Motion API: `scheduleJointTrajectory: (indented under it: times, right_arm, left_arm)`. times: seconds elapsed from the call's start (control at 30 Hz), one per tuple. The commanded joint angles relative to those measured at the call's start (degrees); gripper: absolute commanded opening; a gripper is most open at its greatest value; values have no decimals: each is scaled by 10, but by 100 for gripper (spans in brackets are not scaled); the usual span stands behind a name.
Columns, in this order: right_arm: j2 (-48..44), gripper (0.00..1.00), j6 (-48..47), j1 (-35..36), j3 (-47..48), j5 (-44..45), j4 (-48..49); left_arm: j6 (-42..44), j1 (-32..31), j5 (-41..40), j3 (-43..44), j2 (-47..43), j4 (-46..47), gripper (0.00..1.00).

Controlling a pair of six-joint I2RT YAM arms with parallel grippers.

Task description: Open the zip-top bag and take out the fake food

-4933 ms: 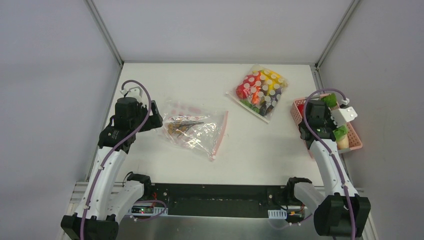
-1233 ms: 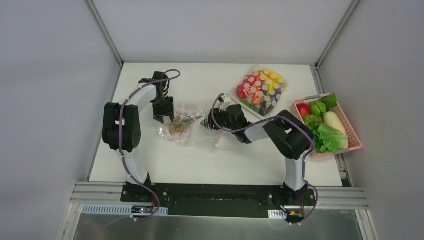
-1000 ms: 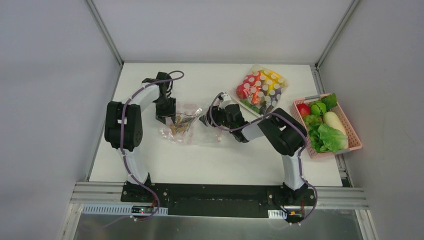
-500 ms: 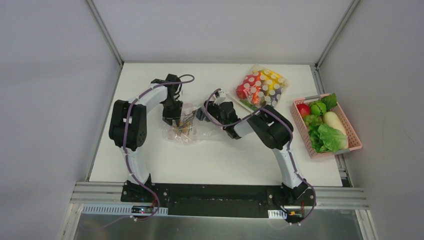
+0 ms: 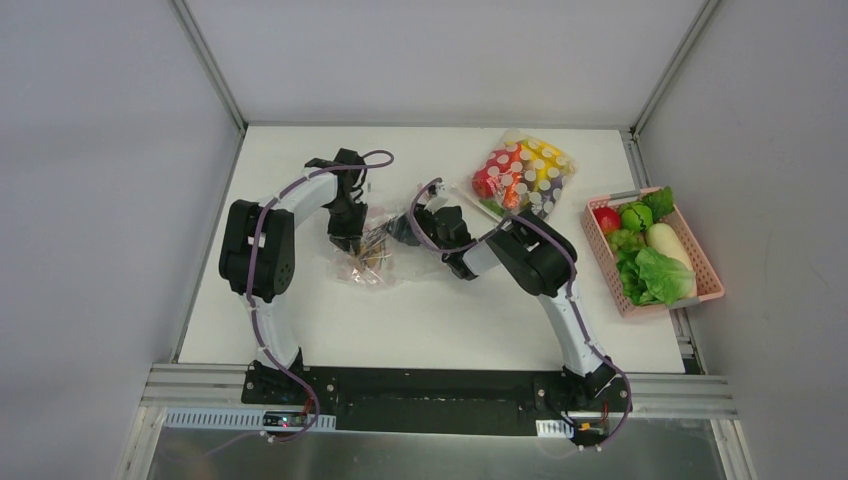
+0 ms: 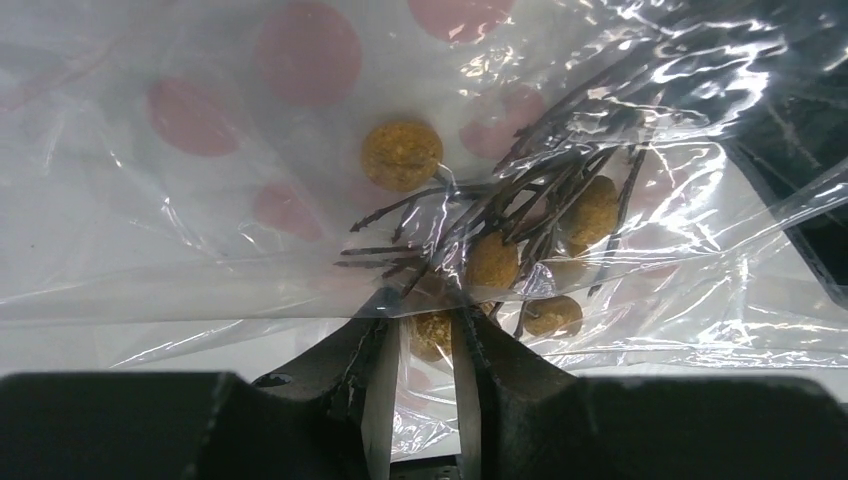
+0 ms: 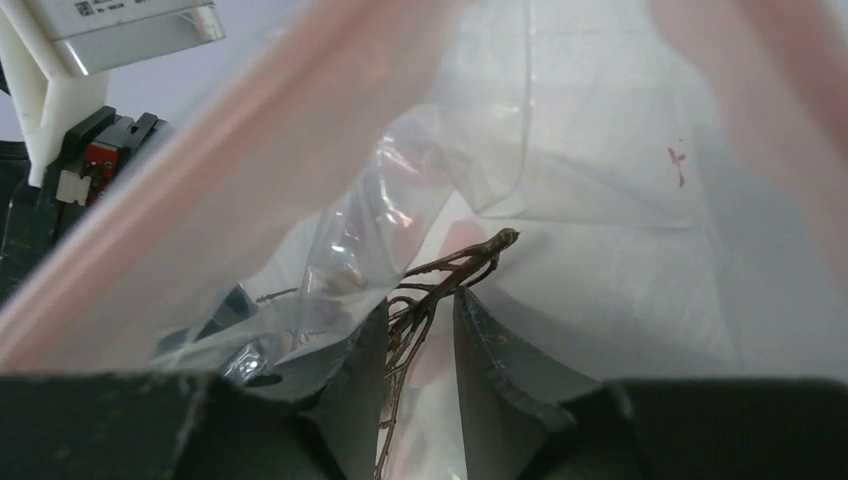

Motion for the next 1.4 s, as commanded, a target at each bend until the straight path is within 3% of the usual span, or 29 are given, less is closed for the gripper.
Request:
scheduleJointTrajectory:
  times: [0.0,0.27,0.4,0.77,1.1,1.2,1.37]
  right_arm:
    - [16,29,32,7,15,-6,40]
    - [3,0,36,6,-10,3,58]
    - [-41,0,32,2,-68,14,82]
    - [-215,0,27,-12,-243,28,126]
    - [-357,0,20,-12,-355,38,94]
    - [-419,0,3,-13,-372,63,38]
    - [-553,0,-71,-13,-356,154,-160]
  left_arm:
    - [17,-8,37,15,-19,-14,24]
    - [18,-13,29,19,-29,-19,22]
    - [7,-7,-9,24,-37,-27,16]
    - [-40,63,-8,7,-82,1,0]
    - [-51,90,-7,6,-86,2,0]
    - [-48,96,-19,8,-85,-4,0]
    - [-44,96,-23,6,-90,-6,0]
